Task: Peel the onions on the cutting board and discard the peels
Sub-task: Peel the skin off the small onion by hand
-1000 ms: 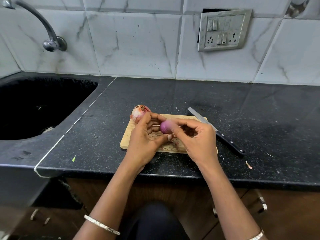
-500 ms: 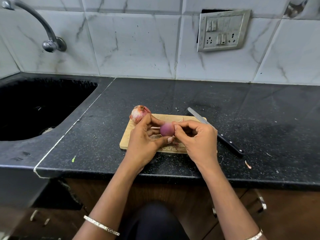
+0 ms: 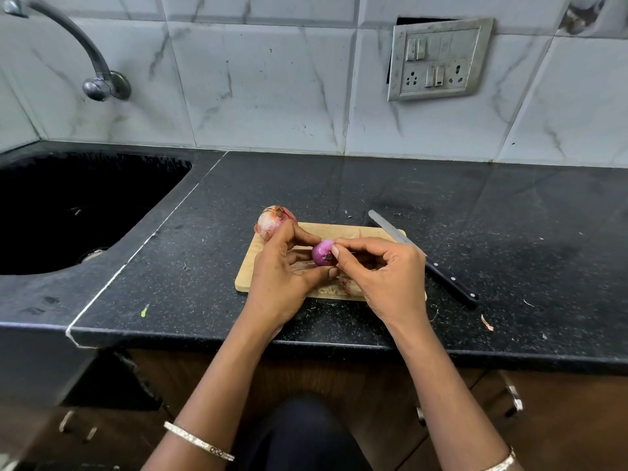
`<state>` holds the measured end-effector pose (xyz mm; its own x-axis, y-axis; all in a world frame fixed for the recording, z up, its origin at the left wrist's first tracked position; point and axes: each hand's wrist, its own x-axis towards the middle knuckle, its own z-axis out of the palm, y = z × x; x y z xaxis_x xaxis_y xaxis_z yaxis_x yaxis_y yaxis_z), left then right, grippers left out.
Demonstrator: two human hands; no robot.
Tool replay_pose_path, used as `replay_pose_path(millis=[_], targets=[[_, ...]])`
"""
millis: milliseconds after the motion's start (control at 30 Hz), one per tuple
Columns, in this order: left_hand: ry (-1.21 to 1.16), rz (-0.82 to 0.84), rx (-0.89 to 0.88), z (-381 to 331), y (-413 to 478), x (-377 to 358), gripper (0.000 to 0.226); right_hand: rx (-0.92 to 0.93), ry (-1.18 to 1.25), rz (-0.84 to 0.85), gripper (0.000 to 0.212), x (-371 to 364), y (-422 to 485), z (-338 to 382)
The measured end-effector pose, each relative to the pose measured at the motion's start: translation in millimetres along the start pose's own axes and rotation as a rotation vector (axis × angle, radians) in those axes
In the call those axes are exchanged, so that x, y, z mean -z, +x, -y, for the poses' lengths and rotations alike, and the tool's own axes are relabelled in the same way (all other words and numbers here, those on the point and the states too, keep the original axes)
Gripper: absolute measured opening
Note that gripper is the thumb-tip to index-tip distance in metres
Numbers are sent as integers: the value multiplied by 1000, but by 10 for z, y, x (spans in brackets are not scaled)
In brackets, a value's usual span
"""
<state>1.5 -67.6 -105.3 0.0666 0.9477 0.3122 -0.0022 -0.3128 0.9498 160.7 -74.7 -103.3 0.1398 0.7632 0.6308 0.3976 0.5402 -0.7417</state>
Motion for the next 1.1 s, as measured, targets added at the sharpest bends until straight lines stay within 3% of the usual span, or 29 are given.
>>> replay_pose_path(millis=[333, 600, 800, 1100], targets=[[132, 8, -40, 23, 12, 6, 45, -56, -42, -8, 5, -16, 2, -71], [67, 8, -9, 44, 14, -9, 47, -113, -9, -16, 19, -25, 7, -61], [-22, -1, 16, 41, 13, -20, 47, -140, 42, -27, 4, -11, 8, -13], [-23, 82, 20, 4, 12, -11, 49, -142, 18, 10, 4, -20, 17, -64]])
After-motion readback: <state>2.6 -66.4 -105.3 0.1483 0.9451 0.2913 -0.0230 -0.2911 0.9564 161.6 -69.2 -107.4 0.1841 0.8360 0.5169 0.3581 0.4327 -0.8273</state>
